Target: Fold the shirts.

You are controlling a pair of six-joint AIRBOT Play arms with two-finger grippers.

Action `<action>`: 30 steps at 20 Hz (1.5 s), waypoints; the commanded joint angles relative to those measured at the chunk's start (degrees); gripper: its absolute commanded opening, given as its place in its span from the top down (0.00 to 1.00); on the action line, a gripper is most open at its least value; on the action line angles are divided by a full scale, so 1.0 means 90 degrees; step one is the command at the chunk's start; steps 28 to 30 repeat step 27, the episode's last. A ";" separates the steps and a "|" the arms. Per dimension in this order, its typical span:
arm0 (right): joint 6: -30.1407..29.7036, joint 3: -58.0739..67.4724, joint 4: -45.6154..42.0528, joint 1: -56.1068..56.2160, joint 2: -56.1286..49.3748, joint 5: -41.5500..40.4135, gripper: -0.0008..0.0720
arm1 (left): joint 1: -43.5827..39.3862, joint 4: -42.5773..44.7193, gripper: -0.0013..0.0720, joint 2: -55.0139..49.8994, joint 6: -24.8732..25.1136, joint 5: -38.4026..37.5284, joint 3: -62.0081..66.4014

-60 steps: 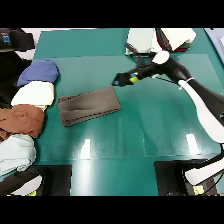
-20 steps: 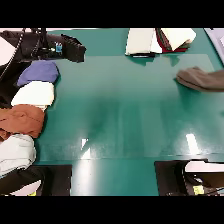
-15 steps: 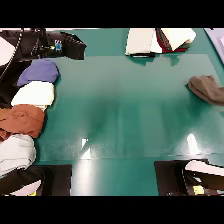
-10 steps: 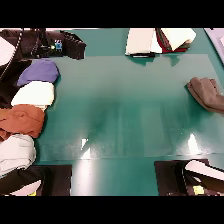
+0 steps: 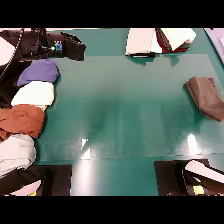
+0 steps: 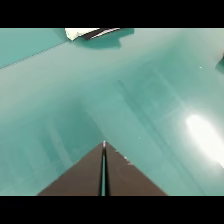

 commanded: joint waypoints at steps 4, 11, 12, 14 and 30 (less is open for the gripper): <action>0.0107 0.1054 0.0216 0.0342 0.0350 0.0250 0.43 | -0.0005 -0.0002 0.95 -0.0005 0.0000 -0.0010 0.0002; 0.0107 0.0160 0.1328 0.2662 0.1399 -0.0770 0.43 | -0.0005 -0.0002 0.95 -0.0005 0.0000 0.0002 0.0002; 0.0107 0.0012 0.1328 0.3062 0.1462 -0.0865 0.43 | -0.0005 -0.0005 0.95 -0.0005 -0.0002 -0.0007 0.0002; 0.0104 -0.0136 0.1229 0.3830 0.1486 -0.0935 0.43 | -0.0005 -0.0005 0.95 -0.0005 -0.0002 0.0070 0.0002; -0.0058 -0.0131 0.1222 0.5464 0.1326 -0.1035 0.97 | -0.0005 -0.0005 0.95 -0.0005 -0.0002 0.0100 0.0002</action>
